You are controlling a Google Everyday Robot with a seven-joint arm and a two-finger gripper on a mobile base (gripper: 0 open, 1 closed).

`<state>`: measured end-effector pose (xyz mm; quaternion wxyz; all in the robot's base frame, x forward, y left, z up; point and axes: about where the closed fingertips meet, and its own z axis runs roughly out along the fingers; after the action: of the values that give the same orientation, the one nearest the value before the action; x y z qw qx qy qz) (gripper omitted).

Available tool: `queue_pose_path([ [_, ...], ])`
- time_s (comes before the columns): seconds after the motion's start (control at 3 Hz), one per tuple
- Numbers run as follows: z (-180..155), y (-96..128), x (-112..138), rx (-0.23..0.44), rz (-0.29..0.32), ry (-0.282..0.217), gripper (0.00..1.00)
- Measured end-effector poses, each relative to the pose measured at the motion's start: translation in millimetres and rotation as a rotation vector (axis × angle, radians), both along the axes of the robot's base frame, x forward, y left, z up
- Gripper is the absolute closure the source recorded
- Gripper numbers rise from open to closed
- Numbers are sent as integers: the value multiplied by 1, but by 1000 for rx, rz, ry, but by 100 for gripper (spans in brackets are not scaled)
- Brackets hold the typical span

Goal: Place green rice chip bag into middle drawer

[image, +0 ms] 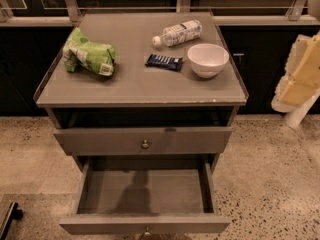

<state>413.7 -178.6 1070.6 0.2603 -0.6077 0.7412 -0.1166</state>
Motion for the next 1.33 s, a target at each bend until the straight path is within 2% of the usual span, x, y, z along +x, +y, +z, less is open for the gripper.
queue_pose_path([
  [0.33,0,0,0,0,0,0,0],
  [0.67,2,13,6,36,18,-20,0],
  [1.0,-24,36,27,157,36,10,0],
  [1.33,-24,36,27,157,36,11,0],
])
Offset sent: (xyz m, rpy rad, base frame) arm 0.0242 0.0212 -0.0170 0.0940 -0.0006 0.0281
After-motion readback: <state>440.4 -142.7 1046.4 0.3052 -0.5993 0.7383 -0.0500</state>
